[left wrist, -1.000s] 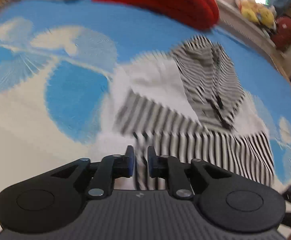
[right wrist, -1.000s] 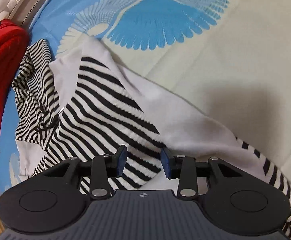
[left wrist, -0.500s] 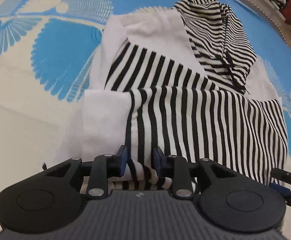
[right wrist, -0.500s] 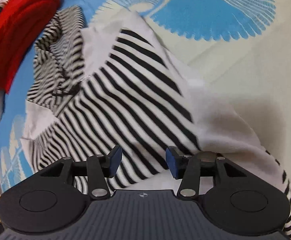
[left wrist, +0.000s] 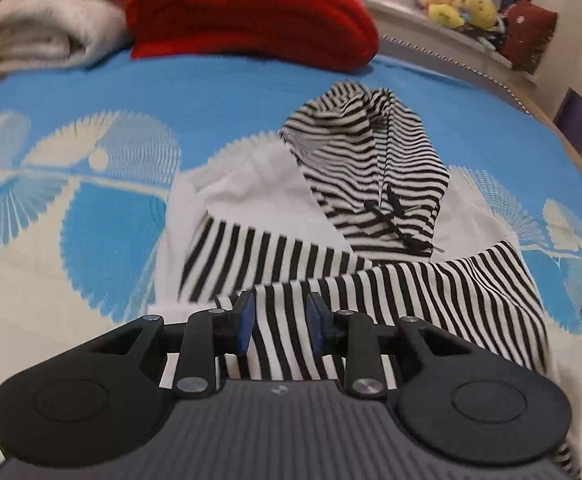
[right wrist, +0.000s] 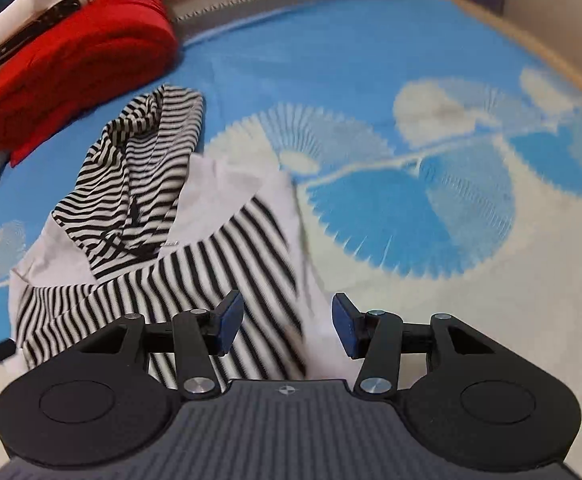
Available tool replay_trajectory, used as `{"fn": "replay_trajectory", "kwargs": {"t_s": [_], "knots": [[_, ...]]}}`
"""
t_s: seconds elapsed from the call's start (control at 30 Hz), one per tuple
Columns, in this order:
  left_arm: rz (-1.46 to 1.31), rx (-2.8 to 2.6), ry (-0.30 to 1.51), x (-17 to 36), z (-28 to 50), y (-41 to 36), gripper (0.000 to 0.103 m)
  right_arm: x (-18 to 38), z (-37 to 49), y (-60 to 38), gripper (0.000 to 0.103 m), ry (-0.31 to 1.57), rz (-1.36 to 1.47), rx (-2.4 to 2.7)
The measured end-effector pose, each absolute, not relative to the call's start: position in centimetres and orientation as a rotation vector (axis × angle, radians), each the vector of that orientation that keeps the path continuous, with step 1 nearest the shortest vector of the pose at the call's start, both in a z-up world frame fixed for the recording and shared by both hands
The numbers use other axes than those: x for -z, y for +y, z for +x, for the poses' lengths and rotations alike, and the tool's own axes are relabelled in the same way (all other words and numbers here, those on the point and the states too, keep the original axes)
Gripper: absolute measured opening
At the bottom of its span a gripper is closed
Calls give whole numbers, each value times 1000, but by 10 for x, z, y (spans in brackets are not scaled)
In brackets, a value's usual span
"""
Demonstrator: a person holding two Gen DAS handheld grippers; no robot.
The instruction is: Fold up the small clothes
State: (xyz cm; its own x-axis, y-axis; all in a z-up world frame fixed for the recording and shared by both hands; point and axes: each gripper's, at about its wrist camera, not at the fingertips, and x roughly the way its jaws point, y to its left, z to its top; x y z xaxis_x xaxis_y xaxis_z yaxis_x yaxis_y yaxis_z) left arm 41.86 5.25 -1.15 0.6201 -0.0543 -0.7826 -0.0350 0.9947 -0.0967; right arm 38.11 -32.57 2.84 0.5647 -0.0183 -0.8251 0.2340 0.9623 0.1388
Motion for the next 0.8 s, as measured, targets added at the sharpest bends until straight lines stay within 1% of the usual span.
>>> {"fn": "replay_trajectory", "kwargs": {"t_s": [0.13,0.2,0.27,0.33,0.43,0.6,0.8], "knots": [[-65,18,846,4,417,51,31,-37,381,-331,51,940,175,140],[-116,34,863,4,423,53,29,-38,380,-335,51,940,134,134],[-150,60,904,7,439,52,16,-39,379,-339,51,944,104,130],[-118,58,900,3,462,46,13,-38,377,-342,51,947,75,132],[-84,56,849,-9,515,36,6,-36,376,-348,51,954,68,133],[-97,27,816,-9,617,21,6,-34,379,-358,51,969,94,132],[-189,-8,882,23,730,13,6,-29,385,-363,51,979,118,141]]}}
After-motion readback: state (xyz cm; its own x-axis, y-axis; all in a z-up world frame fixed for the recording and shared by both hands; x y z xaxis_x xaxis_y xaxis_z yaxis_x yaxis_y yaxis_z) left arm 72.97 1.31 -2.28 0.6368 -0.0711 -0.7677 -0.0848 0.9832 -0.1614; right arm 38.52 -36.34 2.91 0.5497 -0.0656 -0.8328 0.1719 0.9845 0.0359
